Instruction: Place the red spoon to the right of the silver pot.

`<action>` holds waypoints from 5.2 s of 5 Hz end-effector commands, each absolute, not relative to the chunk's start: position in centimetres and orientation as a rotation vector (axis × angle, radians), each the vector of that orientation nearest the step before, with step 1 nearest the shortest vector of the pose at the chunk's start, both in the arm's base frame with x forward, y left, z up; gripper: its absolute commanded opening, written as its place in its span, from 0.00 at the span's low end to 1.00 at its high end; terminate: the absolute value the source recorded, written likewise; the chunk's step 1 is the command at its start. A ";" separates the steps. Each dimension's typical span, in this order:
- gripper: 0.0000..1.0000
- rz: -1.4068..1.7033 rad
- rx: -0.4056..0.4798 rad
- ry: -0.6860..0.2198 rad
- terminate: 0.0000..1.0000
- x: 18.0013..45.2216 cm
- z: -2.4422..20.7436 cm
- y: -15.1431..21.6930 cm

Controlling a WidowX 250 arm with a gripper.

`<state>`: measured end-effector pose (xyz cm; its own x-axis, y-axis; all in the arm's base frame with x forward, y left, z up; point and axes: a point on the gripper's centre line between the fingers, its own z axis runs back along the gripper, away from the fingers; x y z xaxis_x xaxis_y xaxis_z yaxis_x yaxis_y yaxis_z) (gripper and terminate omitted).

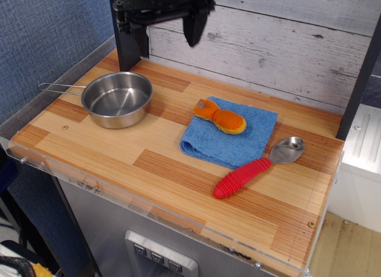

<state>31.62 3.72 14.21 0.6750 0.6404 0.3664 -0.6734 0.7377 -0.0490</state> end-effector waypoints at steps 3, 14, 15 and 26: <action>1.00 -0.242 -0.040 -0.194 0.00 29.3 8.9 -3.7; 0.00 -0.448 0.021 -0.077 0.00 26.8 1.9 -6.2; 0.00 -0.446 0.014 -0.079 0.00 26.6 2.0 -6.0; 0.00 0.381 -0.015 -0.243 0.00 25.4 8.7 1.1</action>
